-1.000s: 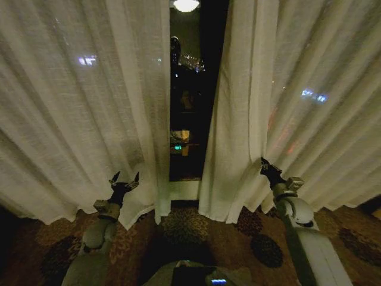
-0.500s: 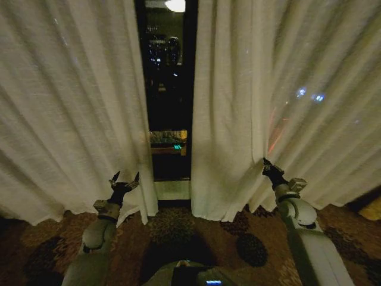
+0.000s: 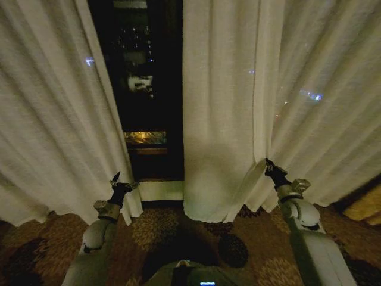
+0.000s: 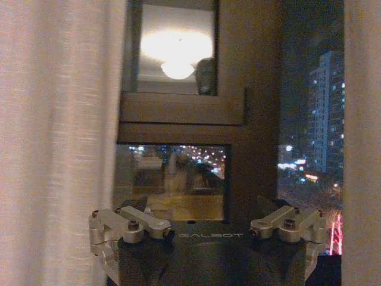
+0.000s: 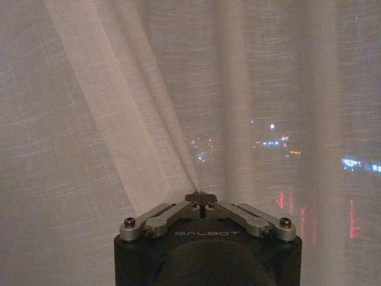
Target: Open the curtains by pulling them apart, changing their state from closed to fully open.
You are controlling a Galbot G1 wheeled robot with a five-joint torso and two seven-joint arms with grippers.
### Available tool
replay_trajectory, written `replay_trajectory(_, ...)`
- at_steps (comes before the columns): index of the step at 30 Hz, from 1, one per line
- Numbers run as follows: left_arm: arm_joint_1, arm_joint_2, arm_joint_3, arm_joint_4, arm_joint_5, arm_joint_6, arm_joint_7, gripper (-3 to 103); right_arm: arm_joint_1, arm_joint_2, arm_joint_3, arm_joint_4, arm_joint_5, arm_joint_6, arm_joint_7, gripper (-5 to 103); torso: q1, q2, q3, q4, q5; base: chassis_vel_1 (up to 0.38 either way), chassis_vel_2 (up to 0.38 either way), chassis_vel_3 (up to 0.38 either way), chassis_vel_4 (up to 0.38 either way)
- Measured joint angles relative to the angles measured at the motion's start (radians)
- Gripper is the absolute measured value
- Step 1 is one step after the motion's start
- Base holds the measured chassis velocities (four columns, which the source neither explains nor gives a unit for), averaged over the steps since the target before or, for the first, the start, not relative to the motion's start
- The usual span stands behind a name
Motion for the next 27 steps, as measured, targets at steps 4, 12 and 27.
replay_trajectory(4, 0.001, -0.001, 0.000, 0.000, 0.000, 0.000, 0.001, 100, -0.001, 0.000, 0.003, 0.000, 0.002, 0.000, 0.000, 0, 0.000, 0.000, 0.000, 0.0001, 0.0000, -0.211, -0.212, 0.234, 0.204)
replay_trajectory(12, 0.003, -0.003, 0.001, -0.001, 0.002, -0.002, 0.003, 100, -0.009, -0.001, 0.013, 0.001, 0.007, 0.005, -0.002, 0, 0.000, 0.000, 0.000, 0.0001, 0.0000, -0.253, -0.235, 0.259, 0.223)
replay_trajectory(27, 0.006, -0.004, 0.002, -0.008, 0.003, -0.002, 0.004, 100, -0.030, -0.003, 0.037, 0.015, 0.016, 0.014, -0.004, 0, 0.000, 0.000, 0.000, 0.0002, 0.0000, -0.259, -0.264, 0.264, 0.259)
